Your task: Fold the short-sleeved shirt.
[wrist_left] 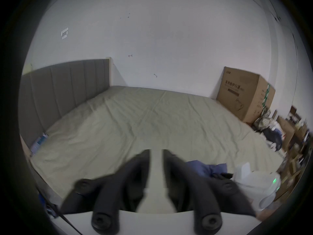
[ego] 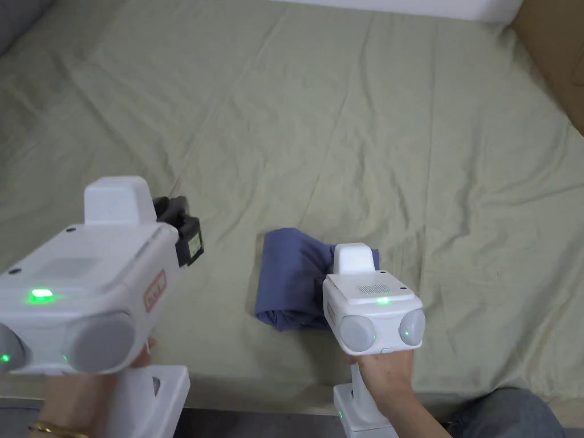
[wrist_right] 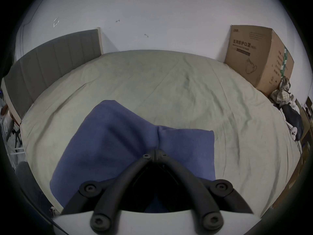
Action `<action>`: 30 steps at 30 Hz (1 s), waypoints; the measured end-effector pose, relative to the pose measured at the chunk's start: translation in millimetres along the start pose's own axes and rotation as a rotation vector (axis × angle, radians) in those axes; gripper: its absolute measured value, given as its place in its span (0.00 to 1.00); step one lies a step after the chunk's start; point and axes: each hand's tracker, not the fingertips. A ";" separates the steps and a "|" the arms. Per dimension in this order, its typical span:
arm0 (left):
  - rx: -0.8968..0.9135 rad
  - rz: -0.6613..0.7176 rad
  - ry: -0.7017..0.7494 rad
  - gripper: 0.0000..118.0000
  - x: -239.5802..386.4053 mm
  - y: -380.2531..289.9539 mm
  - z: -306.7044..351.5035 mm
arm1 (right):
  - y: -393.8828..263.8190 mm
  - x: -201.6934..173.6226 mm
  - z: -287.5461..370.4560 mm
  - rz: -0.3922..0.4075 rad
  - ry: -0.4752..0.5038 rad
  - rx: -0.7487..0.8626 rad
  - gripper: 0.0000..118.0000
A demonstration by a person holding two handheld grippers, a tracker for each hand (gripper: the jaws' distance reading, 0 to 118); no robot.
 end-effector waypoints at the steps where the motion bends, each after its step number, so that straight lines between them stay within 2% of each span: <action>1: -0.024 0.047 -0.031 0.45 -3.9 9.5 -3.7 | -0.6 2.5 0.6 -0.010 0.006 0.000 0.00; 3: -0.091 0.128 -0.059 0.92 -11.7 22.0 -17.9 | 1.3 8.3 5.3 -0.074 0.029 -0.004 0.00; 4: -0.099 0.155 -0.077 1.00 -15.9 25.7 -26.1 | 2.1 10.7 7.1 -0.094 0.038 -0.006 0.00; 8: -0.240 0.210 -0.196 1.00 -31.0 38.0 -60.5 | 1.9 10.7 6.5 -0.082 0.041 -0.001 0.00; 12: -0.473 0.347 -0.467 1.00 -54.0 30.8 -107.3 | 0.3 11.5 4.5 -0.083 0.044 0.006 0.00; 15: -0.633 0.436 -0.515 1.00 -74.0 4.3 -147.5 | -1.0 14.4 4.5 -0.111 0.056 0.009 0.00; 22: -0.769 0.544 -0.750 1.00 -76.1 -53.4 -189.5 | -0.5 16.2 3.2 -0.127 0.065 0.011 0.00; 30: -0.830 0.528 -0.815 1.00 -29.9 -63.1 -203.3 | -3.0 21.4 0.0 -0.159 0.080 0.012 0.00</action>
